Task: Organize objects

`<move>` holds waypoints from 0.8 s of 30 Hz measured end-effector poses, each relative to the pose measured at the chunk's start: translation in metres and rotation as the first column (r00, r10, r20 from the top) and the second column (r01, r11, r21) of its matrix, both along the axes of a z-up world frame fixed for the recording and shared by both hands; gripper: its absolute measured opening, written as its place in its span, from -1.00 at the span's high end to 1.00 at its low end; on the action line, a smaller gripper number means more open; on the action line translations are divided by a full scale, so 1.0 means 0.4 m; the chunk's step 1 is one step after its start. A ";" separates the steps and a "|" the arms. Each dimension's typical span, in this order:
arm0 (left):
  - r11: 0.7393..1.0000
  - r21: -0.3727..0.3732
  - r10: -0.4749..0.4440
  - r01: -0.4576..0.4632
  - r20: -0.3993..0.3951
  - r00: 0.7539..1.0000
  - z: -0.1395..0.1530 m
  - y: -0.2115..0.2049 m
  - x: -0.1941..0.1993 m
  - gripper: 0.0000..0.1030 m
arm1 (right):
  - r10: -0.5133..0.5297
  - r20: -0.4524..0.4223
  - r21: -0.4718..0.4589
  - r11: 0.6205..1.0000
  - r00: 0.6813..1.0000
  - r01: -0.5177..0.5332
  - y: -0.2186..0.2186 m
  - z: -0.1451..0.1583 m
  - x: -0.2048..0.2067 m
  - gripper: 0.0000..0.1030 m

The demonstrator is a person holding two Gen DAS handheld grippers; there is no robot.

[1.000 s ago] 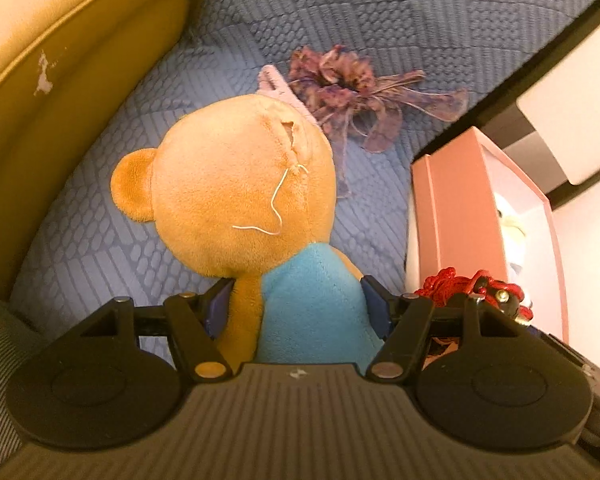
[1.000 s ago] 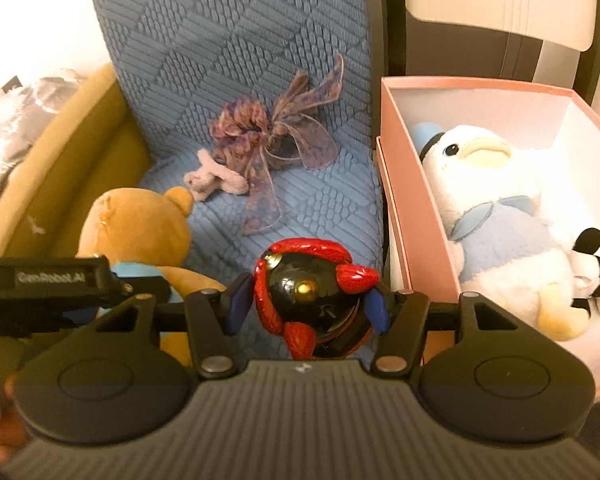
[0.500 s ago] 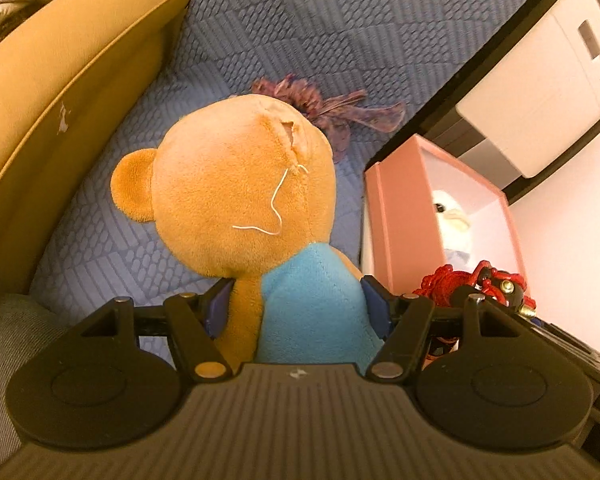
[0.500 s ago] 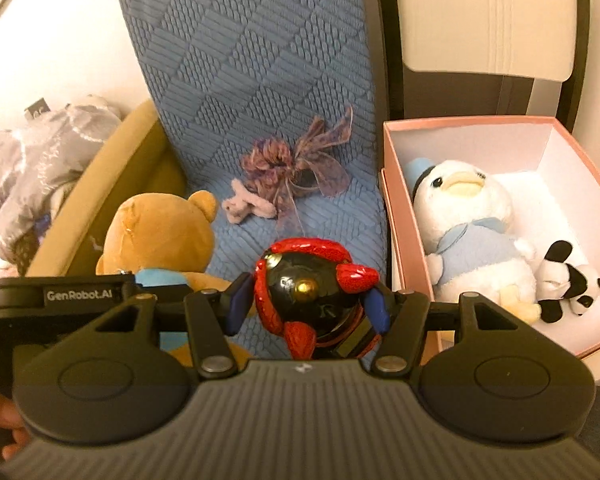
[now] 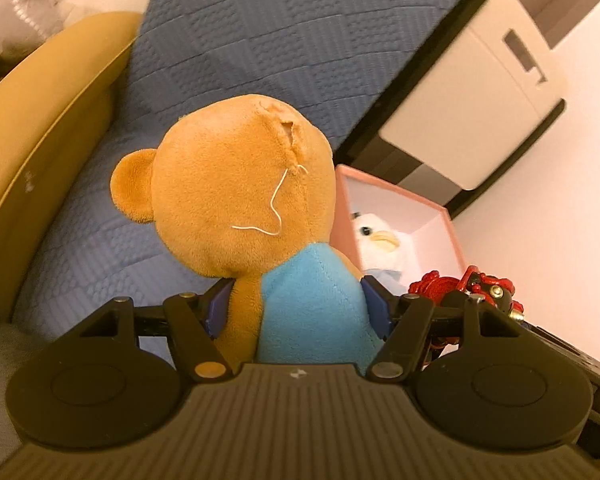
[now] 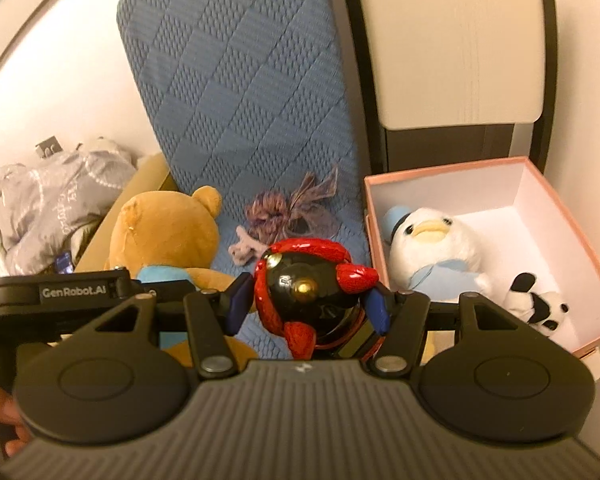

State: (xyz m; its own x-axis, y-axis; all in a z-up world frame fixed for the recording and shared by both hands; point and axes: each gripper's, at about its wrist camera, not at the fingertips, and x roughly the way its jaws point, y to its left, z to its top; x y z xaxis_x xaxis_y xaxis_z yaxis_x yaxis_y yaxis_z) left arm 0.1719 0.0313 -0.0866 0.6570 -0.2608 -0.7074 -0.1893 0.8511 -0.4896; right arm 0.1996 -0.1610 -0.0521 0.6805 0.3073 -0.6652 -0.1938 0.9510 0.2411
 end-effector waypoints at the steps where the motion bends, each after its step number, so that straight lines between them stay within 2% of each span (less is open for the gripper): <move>1: 1.000 0.001 -0.005 0.005 0.007 1.000 0.008 -0.012 0.003 -0.39 | -0.002 0.005 0.005 1.000 1.000 0.002 -0.010 0.007 -0.002 -0.19; 14: 0.991 0.034 -0.133 0.131 0.087 0.987 0.114 -0.253 0.065 -0.39 | -0.110 0.077 0.026 0.994 0.991 0.108 -0.194 0.093 -0.040 -0.19; 24: 0.980 0.056 -0.196 0.193 0.062 0.979 0.092 -0.390 0.132 -0.40 | -0.185 0.080 0.041 0.982 0.979 0.183 -0.326 0.086 -0.023 -0.19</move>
State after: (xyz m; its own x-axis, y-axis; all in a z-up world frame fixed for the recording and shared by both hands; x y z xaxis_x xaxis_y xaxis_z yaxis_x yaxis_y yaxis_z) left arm 0.2246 -0.1245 -0.0498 0.6435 -0.3539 -0.6787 0.0142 0.8921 -0.4516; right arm 0.1905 -0.2913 -0.0177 0.7797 0.1924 -0.5958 -0.0367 0.9640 0.2633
